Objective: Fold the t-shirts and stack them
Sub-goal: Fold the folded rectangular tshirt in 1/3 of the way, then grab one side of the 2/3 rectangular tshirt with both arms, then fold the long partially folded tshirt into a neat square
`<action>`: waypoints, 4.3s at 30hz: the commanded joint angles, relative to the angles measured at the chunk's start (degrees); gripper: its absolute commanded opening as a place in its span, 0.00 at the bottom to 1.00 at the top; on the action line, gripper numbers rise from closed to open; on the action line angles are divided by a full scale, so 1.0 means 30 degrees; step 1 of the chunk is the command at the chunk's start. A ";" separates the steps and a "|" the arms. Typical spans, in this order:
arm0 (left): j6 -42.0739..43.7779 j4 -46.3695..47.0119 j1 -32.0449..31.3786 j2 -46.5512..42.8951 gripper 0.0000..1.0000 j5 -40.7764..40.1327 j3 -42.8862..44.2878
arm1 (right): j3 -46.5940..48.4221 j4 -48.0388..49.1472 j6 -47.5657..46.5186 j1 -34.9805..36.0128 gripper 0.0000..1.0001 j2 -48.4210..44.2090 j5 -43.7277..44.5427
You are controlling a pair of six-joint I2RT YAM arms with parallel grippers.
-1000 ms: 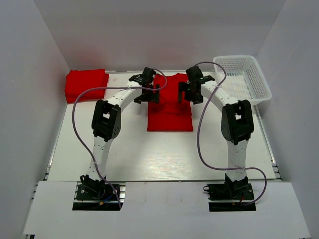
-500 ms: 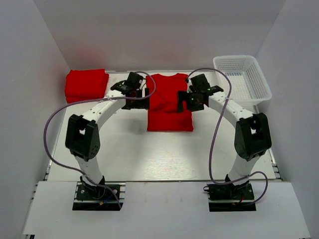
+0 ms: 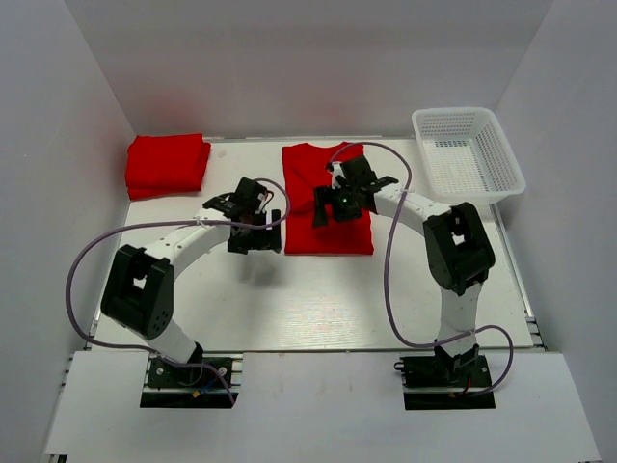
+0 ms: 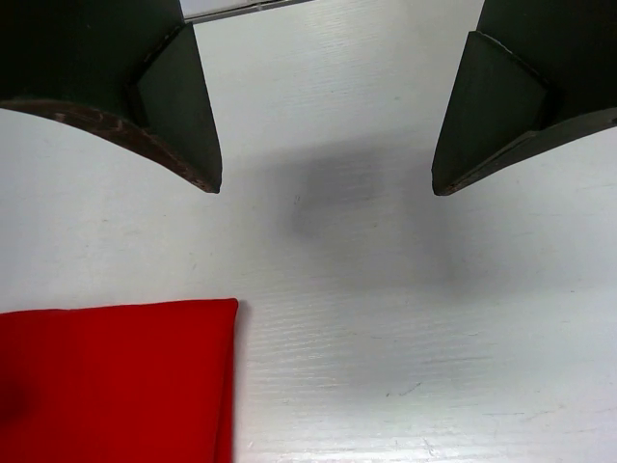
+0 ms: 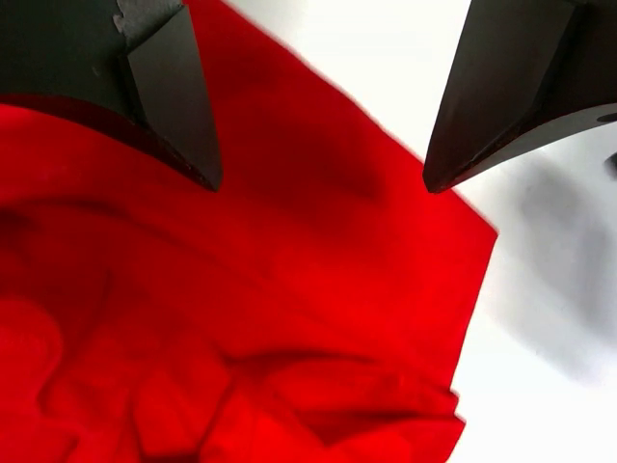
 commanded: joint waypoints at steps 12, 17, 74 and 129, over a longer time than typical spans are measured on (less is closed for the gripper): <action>-0.0785 0.0175 0.0170 -0.1490 1.00 -0.0019 -0.0616 | 0.0711 0.5048 0.1319 0.0328 0.90 0.1643 0.2488; -0.0785 -0.0206 0.0170 -0.1927 1.00 -0.0458 -0.0792 | 0.1152 0.5870 0.1408 0.0299 0.90 0.2260 0.3424; 0.0474 0.4804 -0.2408 0.8676 0.00 0.1009 0.2841 | -0.7169 -0.0104 0.4220 -0.1869 0.88 -0.5503 0.7617; -0.1691 -0.0966 -0.2674 -0.2925 0.00 0.0394 0.1489 | -1.1040 -0.3386 0.2085 -0.1664 0.00 -1.6638 0.4391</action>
